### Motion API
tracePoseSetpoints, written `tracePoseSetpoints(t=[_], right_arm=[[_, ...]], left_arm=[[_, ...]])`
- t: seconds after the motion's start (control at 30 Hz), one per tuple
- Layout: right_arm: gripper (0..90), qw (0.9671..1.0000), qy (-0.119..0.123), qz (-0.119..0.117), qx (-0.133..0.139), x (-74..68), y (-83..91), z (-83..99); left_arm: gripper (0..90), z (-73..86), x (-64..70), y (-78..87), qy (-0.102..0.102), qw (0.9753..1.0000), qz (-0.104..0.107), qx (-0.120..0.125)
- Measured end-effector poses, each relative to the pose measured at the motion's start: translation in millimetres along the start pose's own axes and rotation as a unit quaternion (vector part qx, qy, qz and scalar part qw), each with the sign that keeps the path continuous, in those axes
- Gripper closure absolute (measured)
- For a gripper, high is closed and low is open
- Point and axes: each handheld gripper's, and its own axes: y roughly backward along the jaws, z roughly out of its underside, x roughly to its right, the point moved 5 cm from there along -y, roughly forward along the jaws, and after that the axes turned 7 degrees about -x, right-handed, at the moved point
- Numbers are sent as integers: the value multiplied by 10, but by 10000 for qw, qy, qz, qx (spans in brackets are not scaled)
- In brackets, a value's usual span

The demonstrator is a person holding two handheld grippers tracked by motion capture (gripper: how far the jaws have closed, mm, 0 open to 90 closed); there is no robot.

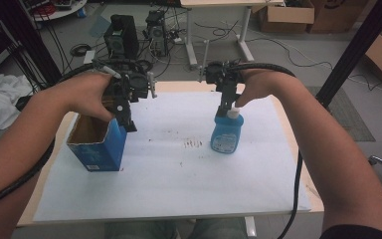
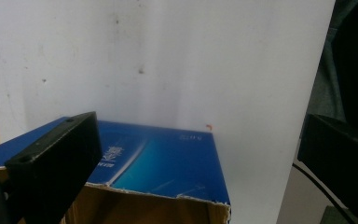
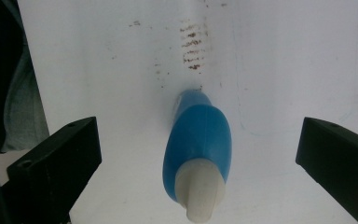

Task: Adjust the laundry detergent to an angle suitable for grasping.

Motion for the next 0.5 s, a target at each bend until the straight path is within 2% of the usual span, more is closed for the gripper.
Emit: tracePoseSetpoints(t=[0.1, 0.23, 0.5], right_arm=[[0, 10000, 3, 29, -51, -4, 13, 73], [0, 9999, -109, 67, -70, 18, 28, 184], [0, 9998, -212, 47, -26, 28, 9, 328]], left_arm=[[1, 3, 2, 10, 3, 10000, -8, 1], [1, 3, 2, 15, 10, 10000, -23, -20], [1, -22, 6, 36, -6, 10000, -52, 18]])
